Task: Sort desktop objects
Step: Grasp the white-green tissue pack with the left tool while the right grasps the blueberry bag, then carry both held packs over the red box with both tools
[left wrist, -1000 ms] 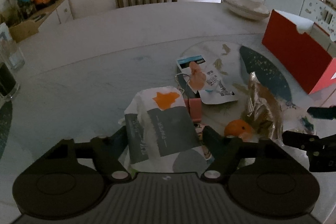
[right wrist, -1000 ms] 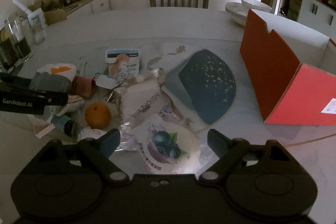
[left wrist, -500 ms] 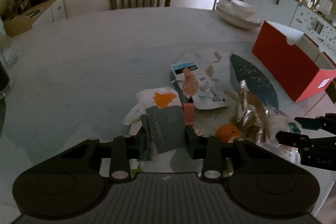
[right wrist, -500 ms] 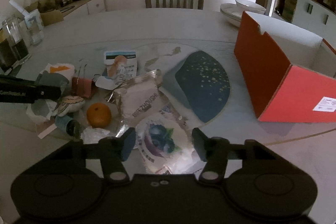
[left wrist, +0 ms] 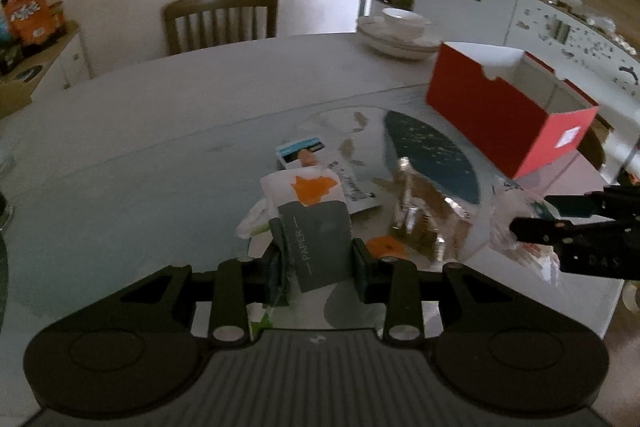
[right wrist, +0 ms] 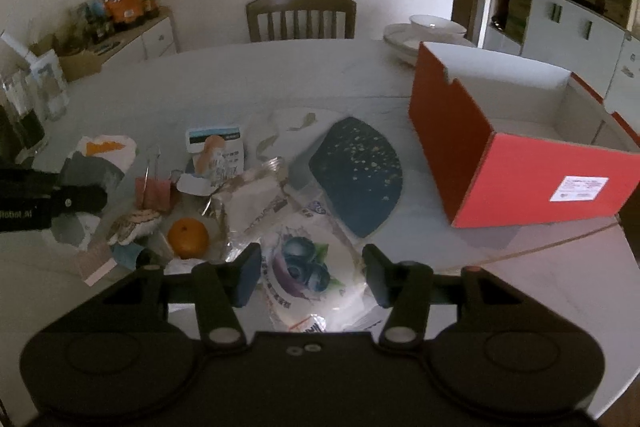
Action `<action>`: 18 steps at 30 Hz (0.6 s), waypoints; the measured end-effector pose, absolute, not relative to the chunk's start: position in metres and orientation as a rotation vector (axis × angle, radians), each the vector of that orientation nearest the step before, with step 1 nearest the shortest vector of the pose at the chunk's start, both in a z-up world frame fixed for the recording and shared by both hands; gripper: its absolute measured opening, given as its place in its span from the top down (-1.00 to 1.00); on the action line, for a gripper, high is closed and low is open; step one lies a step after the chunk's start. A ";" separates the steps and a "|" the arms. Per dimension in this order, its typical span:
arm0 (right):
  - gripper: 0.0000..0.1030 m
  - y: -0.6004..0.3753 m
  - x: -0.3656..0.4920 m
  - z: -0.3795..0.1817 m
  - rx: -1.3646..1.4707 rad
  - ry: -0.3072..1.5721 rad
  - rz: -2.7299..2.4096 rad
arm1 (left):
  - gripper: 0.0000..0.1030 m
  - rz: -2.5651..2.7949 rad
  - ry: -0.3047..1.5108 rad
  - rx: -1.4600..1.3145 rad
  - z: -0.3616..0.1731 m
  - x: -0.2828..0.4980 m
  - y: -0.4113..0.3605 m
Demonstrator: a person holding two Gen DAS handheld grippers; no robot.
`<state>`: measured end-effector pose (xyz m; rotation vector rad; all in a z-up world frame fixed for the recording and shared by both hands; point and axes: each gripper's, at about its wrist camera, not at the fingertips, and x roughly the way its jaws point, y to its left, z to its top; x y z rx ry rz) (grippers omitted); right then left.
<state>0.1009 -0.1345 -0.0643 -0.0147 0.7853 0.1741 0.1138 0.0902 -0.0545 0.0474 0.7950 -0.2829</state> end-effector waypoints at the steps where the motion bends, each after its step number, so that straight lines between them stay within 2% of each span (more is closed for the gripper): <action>1: -0.05 -0.136 0.099 -0.063 -0.008 0.783 0.166 | 0.35 -0.292 0.796 0.048 -0.053 0.112 0.090; 18: -0.05 -0.167 0.079 -0.026 0.030 0.741 0.168 | 0.35 -0.380 0.780 0.078 -0.026 0.096 0.039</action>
